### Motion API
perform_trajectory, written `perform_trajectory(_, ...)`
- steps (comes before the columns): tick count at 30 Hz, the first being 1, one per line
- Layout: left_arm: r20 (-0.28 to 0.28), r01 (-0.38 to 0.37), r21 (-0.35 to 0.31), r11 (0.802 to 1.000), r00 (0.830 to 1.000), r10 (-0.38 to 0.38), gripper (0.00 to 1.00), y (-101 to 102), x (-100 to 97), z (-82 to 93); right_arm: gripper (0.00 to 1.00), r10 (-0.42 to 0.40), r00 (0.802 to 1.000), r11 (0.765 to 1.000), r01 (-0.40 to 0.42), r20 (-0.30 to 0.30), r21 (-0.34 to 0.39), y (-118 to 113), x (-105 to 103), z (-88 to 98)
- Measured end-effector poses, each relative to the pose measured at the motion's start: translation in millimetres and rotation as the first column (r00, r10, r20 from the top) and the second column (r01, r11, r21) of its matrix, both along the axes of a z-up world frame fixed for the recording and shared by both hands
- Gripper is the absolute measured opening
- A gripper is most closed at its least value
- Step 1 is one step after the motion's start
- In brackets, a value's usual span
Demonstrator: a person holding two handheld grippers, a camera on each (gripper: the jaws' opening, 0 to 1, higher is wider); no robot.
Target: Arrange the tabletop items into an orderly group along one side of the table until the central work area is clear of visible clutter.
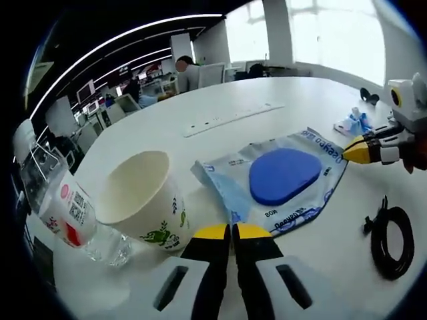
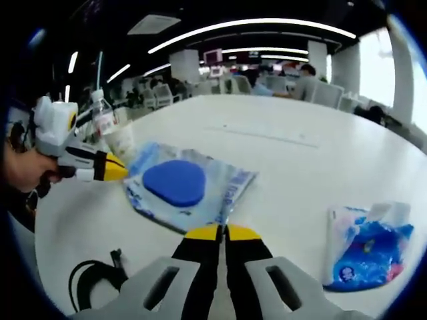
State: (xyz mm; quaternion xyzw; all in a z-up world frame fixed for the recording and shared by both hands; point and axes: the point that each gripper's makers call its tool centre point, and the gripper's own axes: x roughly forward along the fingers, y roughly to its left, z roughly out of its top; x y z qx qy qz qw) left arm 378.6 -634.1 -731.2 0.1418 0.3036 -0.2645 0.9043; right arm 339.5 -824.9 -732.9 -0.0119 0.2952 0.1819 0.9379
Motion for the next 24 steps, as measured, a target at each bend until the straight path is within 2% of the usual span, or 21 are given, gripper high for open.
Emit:
perform_trajectory(13, -0.004, -0.007, 0.009, 1.0, 1.0, 0.007, 0.06, 2.3, -1.3, 2.0, 0.01, 0.001, 1.0, 1.0, -0.002, 0.007, 0.008, 0.1, 0.6, 4.4)
perform_trajectory(16, -0.002, -0.018, -0.003, 1.0, 1.0, 0.018, 0.07, 1.9, -1.3, 4.5, 0.04, 0.0, 1.0, 1.0, 0.0, 0.006, 0.023, 1.6, 0.5, 4.3)
perform_trajectory(24, 0.012, -0.01, 0.021, 1.0, 1.0, 0.01, 0.12, 2.2, -7.2, 8.2, 0.09, -0.004, 1.0, 1.0, 0.004, 0.031, 0.015, 2.9, -1.4, 10.6)
